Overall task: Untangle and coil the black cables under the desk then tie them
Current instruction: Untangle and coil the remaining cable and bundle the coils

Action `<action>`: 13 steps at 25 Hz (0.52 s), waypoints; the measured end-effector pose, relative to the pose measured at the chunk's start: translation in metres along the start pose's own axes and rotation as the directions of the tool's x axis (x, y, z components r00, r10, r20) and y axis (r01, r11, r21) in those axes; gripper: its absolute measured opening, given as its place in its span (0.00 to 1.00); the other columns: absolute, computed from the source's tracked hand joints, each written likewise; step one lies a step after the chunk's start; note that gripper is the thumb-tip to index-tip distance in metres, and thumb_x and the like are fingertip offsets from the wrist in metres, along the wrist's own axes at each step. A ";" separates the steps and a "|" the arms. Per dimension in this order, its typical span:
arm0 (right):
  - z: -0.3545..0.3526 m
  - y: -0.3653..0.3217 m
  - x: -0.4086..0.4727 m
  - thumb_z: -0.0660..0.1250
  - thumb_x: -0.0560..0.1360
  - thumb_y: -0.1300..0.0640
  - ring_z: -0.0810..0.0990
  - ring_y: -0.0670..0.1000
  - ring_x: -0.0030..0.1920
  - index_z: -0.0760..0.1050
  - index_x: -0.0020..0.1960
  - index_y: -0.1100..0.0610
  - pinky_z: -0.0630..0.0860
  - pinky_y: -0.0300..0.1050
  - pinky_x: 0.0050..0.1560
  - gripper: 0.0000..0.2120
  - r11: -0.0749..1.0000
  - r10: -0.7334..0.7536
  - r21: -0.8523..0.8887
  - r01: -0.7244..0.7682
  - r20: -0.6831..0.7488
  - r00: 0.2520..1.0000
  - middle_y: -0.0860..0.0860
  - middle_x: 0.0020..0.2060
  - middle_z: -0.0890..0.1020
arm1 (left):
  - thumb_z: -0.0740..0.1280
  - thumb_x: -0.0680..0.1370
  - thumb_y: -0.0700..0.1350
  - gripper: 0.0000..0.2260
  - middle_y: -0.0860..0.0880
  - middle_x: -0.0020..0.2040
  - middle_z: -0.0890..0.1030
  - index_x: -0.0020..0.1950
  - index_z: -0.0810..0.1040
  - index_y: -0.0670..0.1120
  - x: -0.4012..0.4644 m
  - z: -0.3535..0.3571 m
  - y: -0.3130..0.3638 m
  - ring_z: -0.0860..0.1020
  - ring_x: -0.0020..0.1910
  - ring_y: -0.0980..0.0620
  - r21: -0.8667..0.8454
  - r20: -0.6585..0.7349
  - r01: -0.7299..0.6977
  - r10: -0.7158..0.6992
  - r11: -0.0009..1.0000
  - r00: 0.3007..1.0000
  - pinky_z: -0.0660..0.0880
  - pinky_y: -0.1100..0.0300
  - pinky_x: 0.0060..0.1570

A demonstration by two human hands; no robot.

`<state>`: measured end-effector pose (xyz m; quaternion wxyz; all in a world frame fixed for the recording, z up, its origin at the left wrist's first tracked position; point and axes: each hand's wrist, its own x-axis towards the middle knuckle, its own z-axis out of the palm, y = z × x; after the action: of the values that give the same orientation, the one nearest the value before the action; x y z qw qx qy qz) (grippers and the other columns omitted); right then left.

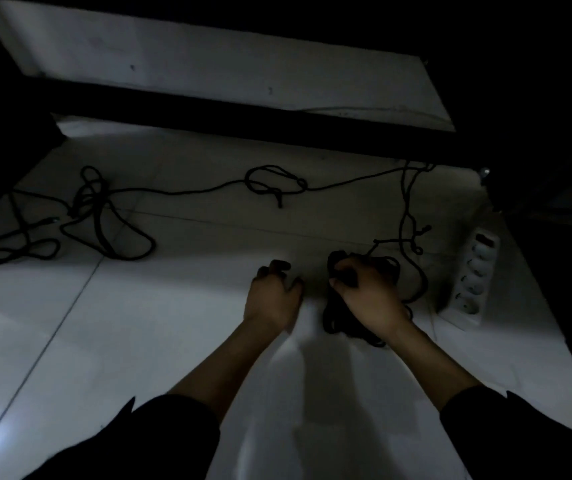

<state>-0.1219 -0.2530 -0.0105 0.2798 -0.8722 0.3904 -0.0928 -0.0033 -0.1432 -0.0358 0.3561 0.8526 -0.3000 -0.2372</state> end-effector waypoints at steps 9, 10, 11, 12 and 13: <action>0.075 -0.153 0.024 0.65 0.77 0.55 0.77 0.54 0.53 0.75 0.58 0.58 0.74 0.45 0.53 0.12 0.976 -0.218 0.074 0.207 0.197 0.956 0.54 0.56 0.78 | 0.63 0.80 0.47 0.13 0.42 0.60 0.78 0.61 0.78 0.43 -0.009 -0.150 -0.103 0.78 0.56 0.45 0.023 -0.276 0.112 -0.102 0.993 0.956 0.72 0.58 0.55; 0.088 -0.170 0.027 0.64 0.77 0.55 0.77 0.53 0.54 0.75 0.59 0.58 0.74 0.45 0.53 0.12 0.972 -0.235 0.075 0.224 0.221 0.946 0.54 0.56 0.78 | 0.64 0.80 0.47 0.13 0.42 0.60 0.78 0.61 0.78 0.42 -0.009 -0.166 -0.116 0.78 0.56 0.44 0.016 -0.322 0.130 -0.118 0.991 0.939 0.72 0.58 0.55; 0.099 -0.185 0.030 0.64 0.76 0.56 0.76 0.53 0.54 0.75 0.59 0.57 0.74 0.45 0.54 0.12 0.969 -0.246 0.077 0.234 0.242 0.939 0.54 0.56 0.78 | 0.64 0.80 0.46 0.13 0.42 0.59 0.79 0.60 0.79 0.41 -0.008 -0.182 -0.128 0.78 0.55 0.44 0.014 -0.363 0.145 -0.131 0.989 0.922 0.72 0.59 0.54; 0.111 -0.200 0.034 0.64 0.76 0.56 0.76 0.53 0.55 0.75 0.59 0.57 0.74 0.44 0.54 0.12 0.966 -0.259 0.081 0.246 0.252 0.932 0.54 0.56 0.78 | 0.64 0.79 0.45 0.12 0.41 0.59 0.79 0.59 0.79 0.41 -0.006 -0.197 -0.140 0.78 0.55 0.44 0.016 -0.399 0.162 -0.142 0.987 0.906 0.72 0.59 0.53; 0.124 -0.216 0.038 0.65 0.76 0.56 0.77 0.53 0.55 0.75 0.59 0.57 0.74 0.43 0.54 0.12 0.962 -0.274 0.083 0.261 0.259 0.926 0.54 0.57 0.78 | 0.64 0.79 0.45 0.12 0.41 0.58 0.79 0.59 0.79 0.41 -0.002 -0.212 -0.153 0.77 0.56 0.43 0.020 -0.430 0.179 -0.153 0.984 0.890 0.72 0.59 0.54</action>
<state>0.0867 -0.1133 0.0062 0.3353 -0.9149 0.2240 -0.0206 0.1789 0.0434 -0.0152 0.3659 0.9165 -0.1478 -0.0657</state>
